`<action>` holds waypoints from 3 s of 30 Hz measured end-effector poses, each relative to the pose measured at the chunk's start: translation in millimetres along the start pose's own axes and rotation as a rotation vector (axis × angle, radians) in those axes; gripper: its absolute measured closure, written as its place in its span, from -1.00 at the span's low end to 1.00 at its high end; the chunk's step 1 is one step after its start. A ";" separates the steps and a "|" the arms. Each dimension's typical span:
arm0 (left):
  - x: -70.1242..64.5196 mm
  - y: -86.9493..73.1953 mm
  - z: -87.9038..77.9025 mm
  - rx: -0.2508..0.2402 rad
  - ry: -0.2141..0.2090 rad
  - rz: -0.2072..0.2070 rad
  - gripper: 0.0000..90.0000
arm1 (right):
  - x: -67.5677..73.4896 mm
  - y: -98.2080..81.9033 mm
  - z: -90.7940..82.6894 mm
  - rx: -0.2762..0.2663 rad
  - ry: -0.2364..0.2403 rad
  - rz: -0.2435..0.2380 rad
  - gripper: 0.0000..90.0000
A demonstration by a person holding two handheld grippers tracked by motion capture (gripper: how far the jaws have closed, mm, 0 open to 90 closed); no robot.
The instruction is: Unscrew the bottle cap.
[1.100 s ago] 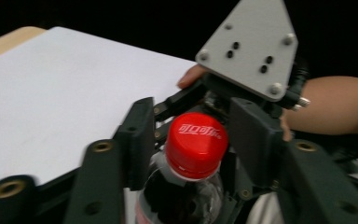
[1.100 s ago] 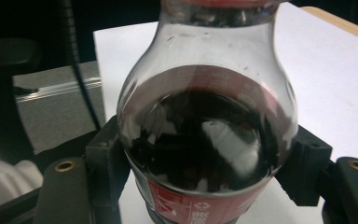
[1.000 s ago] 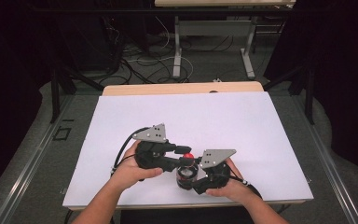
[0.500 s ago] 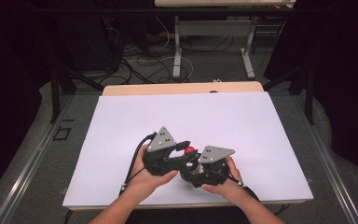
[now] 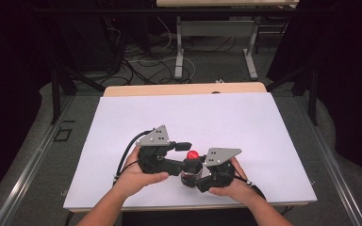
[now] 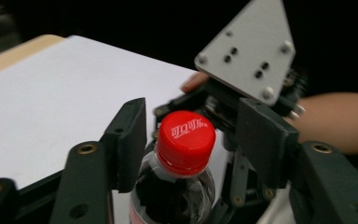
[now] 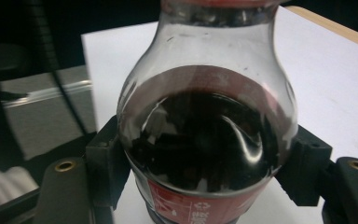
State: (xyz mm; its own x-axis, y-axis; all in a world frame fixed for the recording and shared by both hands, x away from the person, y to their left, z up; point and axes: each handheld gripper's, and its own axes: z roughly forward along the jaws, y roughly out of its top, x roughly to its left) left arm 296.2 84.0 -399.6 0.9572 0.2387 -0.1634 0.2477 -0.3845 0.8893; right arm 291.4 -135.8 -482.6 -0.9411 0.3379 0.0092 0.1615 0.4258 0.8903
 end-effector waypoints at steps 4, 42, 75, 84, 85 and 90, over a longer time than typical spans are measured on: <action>1.6 -4.0 1.7 0.020 -0.060 0.015 0.15 | 3.2 1.0 -0.1 0.006 0.069 -0.027 -0.35; 9.3 -6.7 -2.3 0.029 -0.074 0.000 0.31 | 9.9 1.3 5.9 0.014 0.020 0.017 -0.35; 10.0 -1.3 2.3 0.019 -0.009 -0.022 0.09 | 4.8 0.7 2.8 0.002 -0.039 0.030 -0.35; 2.8 -5.3 5.7 0.009 0.049 -0.019 0.35 | 7.8 -0.4 6.1 0.024 -0.028 0.032 -0.35; 0.0 -5.2 6.4 0.003 0.091 -0.028 0.35 | 7.5 0.0 6.3 0.023 -0.046 0.040 -0.35; -20.0 -7.0 18.3 -0.050 0.331 -0.093 0.35 | 9.6 0.5 9.1 0.016 -0.196 0.082 -0.35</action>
State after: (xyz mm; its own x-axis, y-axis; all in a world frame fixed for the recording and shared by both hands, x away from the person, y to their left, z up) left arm 278.0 65.6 -410.4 0.8282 0.5505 -0.1049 0.3166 -0.3051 0.8982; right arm 285.2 -124.7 -486.1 -0.8491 0.5282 -0.0085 0.2417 0.4028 0.8828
